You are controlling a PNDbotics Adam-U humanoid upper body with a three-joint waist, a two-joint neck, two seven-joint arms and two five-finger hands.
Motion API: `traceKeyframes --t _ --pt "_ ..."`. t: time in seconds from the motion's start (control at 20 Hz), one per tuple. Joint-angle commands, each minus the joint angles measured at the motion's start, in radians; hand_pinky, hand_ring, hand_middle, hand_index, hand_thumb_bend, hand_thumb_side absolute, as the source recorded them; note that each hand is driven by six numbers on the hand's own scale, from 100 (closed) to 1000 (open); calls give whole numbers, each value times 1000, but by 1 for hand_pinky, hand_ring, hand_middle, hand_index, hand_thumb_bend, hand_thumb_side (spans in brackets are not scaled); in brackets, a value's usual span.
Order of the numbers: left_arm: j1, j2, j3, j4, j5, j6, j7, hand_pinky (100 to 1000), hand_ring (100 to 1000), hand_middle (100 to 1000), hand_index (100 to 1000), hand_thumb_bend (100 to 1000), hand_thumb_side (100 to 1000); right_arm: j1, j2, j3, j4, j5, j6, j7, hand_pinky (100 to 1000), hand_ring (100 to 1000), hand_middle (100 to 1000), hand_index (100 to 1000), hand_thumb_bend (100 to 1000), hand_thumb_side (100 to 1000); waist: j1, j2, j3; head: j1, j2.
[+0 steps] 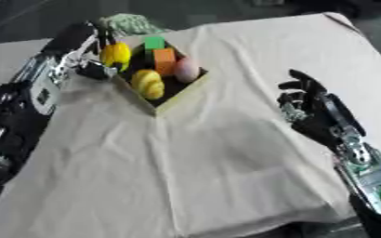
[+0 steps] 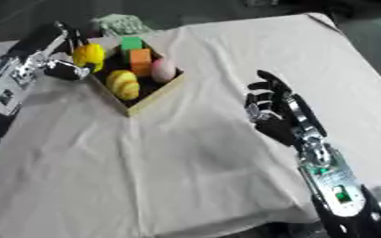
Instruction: Pick up objects on the table and place them in the box.
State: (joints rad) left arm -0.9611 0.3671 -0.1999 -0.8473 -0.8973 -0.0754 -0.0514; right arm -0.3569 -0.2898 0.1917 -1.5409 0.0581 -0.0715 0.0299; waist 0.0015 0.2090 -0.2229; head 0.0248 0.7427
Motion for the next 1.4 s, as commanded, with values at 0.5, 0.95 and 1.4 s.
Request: traceKeyframes --t 0.5,0.95,1.4 --pt "-20 -11 8 23 -25 20 79 734 735 759 880 810 538 -14 -2 -6 -11 -9 -1 2 660 709 765 964 100 337 -6 -16 -11 3 -18" --pt "19 88 -12 -111 90 -17 -40 752 749 783 890 755 575 8 -11 -17 -9 -3 -1 -9 659 709 765 964 100 340 -1 -40 22 -21 0" --pt "168 186 94 -348 237 -91 -32 655 639 650 780 542 519 35 -15 -30 -11 0 -3 -25 658 706 763 961 100 341 -1 -66 91 -43 26"
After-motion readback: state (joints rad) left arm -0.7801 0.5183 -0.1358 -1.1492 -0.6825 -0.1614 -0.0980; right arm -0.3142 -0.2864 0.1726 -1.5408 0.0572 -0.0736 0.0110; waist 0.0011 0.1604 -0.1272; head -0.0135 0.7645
